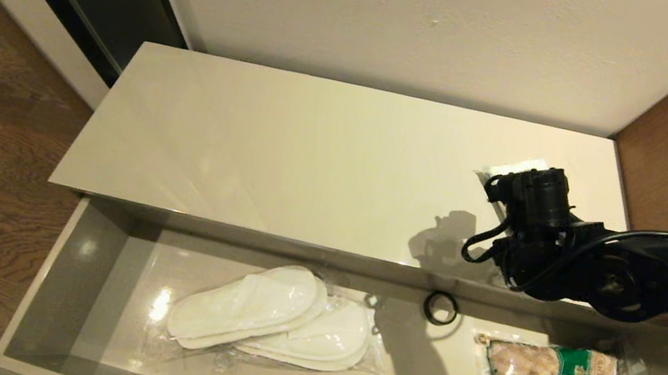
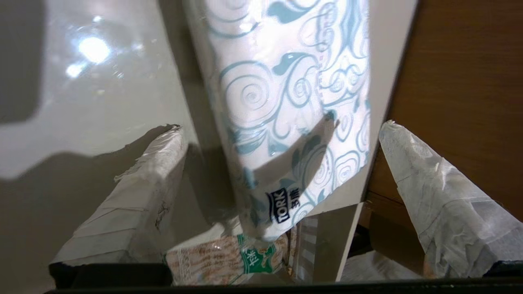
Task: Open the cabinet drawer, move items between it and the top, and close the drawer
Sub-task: Pick up the tissue on the table
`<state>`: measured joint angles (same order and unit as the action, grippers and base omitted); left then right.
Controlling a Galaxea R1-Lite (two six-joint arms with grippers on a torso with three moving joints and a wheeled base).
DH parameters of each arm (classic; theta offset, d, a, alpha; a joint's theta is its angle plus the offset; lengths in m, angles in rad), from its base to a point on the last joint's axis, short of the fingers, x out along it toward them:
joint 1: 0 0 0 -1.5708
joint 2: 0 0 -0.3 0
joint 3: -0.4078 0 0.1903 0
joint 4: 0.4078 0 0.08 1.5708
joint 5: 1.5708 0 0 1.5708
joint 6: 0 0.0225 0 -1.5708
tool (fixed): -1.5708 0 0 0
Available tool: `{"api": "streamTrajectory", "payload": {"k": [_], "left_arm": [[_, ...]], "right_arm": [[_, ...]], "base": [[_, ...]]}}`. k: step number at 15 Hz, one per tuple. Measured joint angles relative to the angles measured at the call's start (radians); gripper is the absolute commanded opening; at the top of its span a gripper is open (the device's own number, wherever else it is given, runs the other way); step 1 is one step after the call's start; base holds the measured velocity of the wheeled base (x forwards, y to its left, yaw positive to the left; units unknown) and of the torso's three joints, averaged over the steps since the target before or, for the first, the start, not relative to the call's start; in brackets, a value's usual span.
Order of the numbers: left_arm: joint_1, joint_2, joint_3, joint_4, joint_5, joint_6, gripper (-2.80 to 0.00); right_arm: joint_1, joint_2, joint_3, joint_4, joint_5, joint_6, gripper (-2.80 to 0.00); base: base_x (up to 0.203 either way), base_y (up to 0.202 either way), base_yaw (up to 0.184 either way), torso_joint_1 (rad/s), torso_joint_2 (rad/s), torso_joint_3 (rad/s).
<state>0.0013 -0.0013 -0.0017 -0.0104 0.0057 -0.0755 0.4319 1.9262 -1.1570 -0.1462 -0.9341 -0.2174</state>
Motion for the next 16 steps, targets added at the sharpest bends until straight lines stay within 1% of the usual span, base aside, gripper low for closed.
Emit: {"api": "streamTrajectory", "payload": {"k": [1, 3, 7, 11, 15, 16], "left_arm": [[0.0, 0.0, 0.0, 0.0, 0.001, 0.0, -2.8], [0.0, 0.0, 0.0, 0.0, 0.0, 0.0, -2.8], [0.0, 0.0, 0.0, 0.0, 0.0, 0.0, -2.8], [0.0, 0.0, 0.0, 0.0, 0.0, 0.0, -2.8], [0.0, 0.0, 0.0, 0.0, 0.0, 0.0, -2.8], [-0.001, 0.0, 0.0, 0.0, 0.0, 0.0, -2.8]], "right_arm": [[-0.003, 0.013, -0.006, -0.022, -0.018, 0.0, 0.0], [-0.004, 0.047, -0.022, -0.079, -0.078, 0.0, 0.0], [-0.006, 0.1, -0.02, -0.13, -0.151, 0.007, 0.0], [-0.026, 0.159, -0.008, -0.183, -0.196, 0.019, 0.0], [-0.068, 0.204, 0.032, -0.267, -0.199, 0.024, 0.0], [-0.075, 0.211, 0.045, -0.285, -0.193, 0.024, -2.8]], "base": [[0.0, 0.0, 0.0, 0.0, 0.0, 0.0], [0.0, 0.0, 0.0, 0.0, 0.0, 0.0], [0.0, 0.0, 0.0, 0.0, 0.0, 0.0], [0.0, 0.0, 0.0, 0.0, 0.0, 0.0], [0.0, 0.0, 0.0, 0.0, 0.0, 0.0], [0.0, 0.0, 0.0, 0.0, 0.0, 0.0]]}}
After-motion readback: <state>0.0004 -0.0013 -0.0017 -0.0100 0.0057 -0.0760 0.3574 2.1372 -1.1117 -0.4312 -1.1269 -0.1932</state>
